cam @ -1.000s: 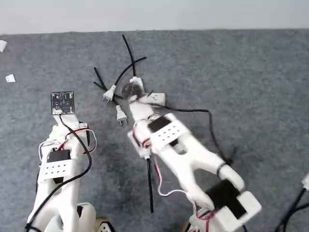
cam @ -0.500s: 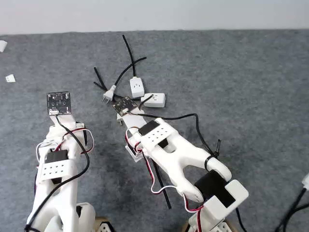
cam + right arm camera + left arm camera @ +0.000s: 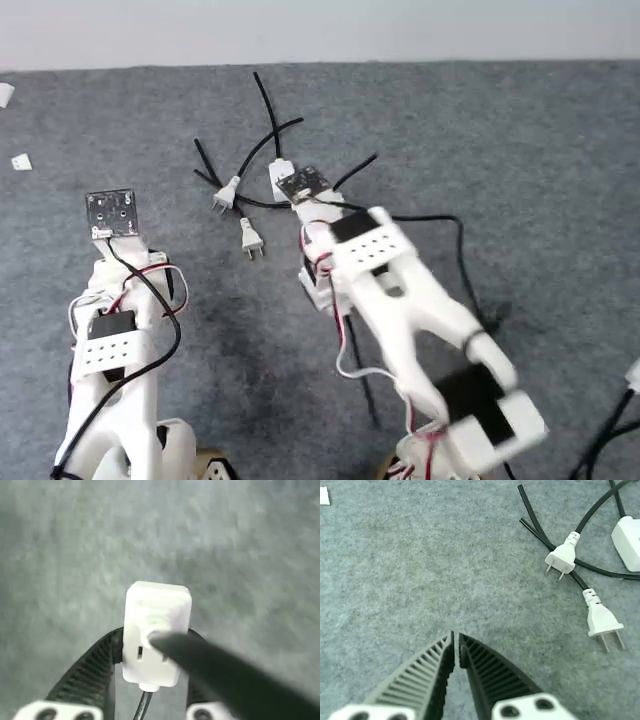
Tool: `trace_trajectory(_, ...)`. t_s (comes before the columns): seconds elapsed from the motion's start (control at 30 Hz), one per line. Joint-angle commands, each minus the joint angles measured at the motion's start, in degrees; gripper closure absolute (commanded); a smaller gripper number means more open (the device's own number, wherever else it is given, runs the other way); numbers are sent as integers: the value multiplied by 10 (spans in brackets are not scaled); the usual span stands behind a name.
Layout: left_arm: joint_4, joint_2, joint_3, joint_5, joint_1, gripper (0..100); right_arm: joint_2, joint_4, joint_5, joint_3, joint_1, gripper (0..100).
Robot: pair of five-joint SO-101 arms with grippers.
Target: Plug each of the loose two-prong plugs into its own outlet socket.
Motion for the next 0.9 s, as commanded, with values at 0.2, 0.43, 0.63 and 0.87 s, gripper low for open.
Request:
trace_trajectory(0.2, -16, -10, -22, 6, -2, 987, -259, 52, 81, 69, 364, 990)
trace_trajectory(0.43, -14, -10, -14, 5, -1, 987, -255, -113, 142, 179, 650, 987)
trace_trajectory(0.63, -11, -10, -13, 5, -2, 987, -156, -262, 176, 215, 760, 987)
trace_trajectory(0.87, 2, -10, -13, 4, -1, 987, -17, -326, 204, 149, 825, 987)
